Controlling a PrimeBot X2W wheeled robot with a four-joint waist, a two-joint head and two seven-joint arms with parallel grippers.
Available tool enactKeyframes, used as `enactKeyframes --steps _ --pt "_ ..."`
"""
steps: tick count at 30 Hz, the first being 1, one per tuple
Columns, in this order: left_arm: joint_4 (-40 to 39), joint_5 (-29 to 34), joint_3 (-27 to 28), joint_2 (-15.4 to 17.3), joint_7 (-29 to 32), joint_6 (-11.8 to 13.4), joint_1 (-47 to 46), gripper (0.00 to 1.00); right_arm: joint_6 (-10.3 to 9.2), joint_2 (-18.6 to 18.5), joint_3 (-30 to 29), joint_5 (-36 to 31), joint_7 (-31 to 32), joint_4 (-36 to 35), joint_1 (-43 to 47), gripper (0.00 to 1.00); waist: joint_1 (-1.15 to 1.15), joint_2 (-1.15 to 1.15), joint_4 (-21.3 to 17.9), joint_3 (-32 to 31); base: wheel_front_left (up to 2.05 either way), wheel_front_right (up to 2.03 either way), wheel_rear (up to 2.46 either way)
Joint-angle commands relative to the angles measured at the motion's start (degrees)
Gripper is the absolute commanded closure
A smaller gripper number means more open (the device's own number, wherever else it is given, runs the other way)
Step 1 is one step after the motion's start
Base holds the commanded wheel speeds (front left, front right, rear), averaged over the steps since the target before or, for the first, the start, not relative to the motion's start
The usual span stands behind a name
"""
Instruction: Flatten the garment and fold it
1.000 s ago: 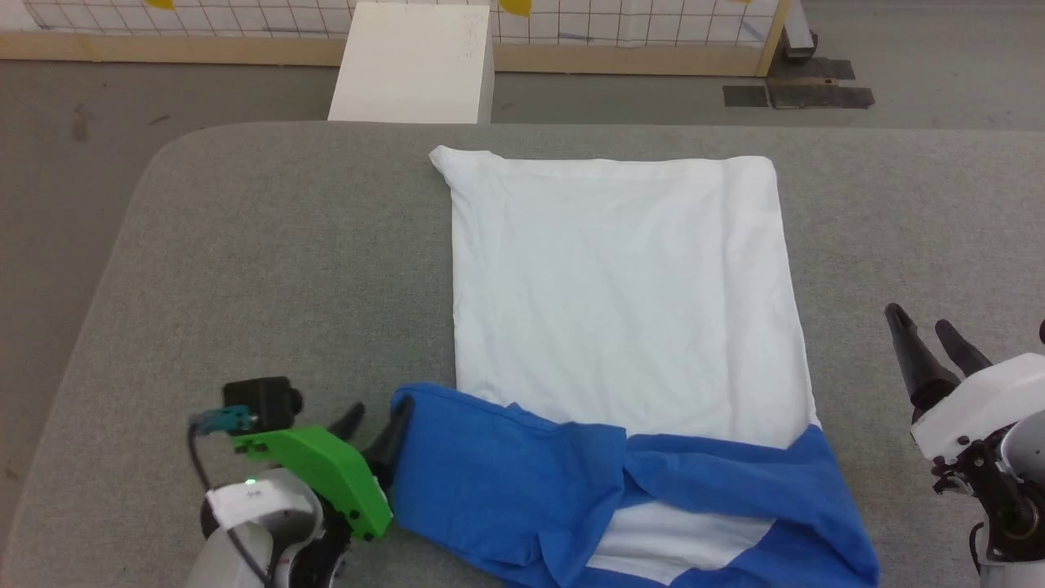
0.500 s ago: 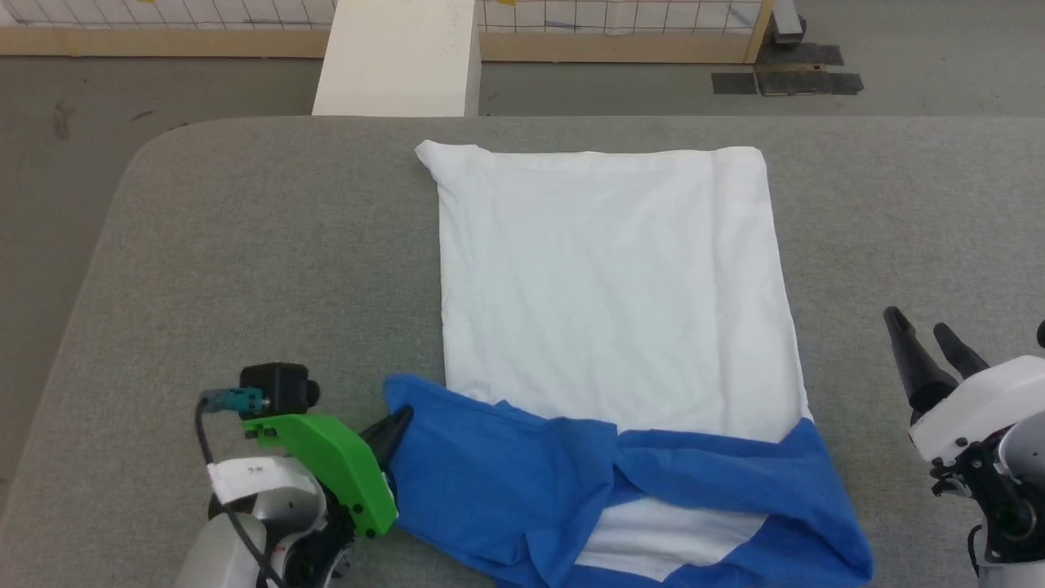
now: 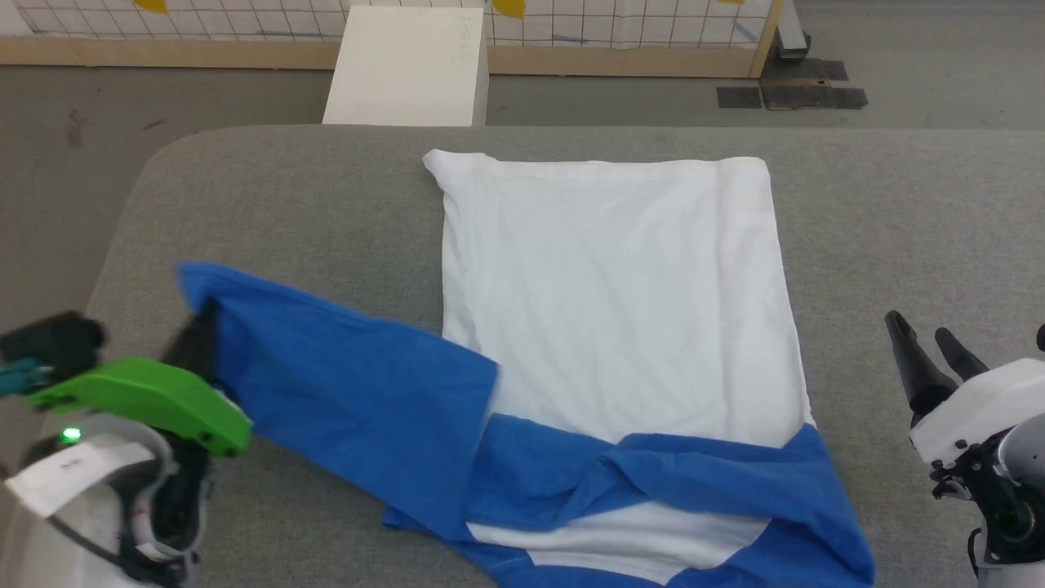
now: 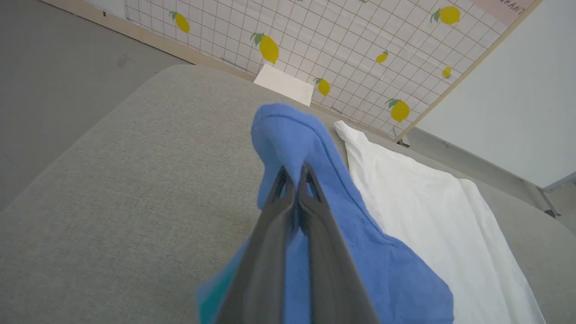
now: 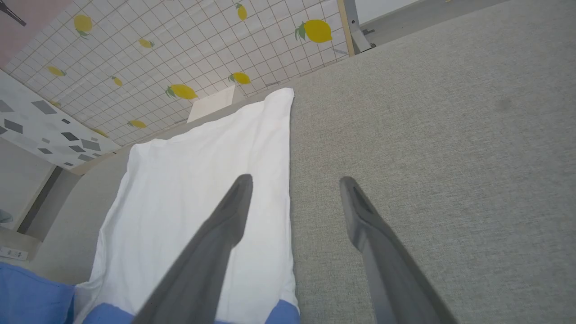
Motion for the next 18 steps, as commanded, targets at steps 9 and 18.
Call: enactKeyframes --steps 9,18 --pt "-7.25 2.90 -0.91 0.40 -2.92 1.21 -4.71 1.00 -0.08 0.03 -0.65 -0.57 0.08 -0.04 0.11 0.00 0.00 0.00 -0.68 0.08 0.00 0.00 0.00" --pt "-2.74 4.93 -22.38 -5.62 5.90 -5.82 -9.54 1.00 -0.08 0.03 -0.42 -0.13 -0.09 0.45 -0.41 0.00 0.00 0.00 -1.70 0.82 0.00 0.00 0.00"
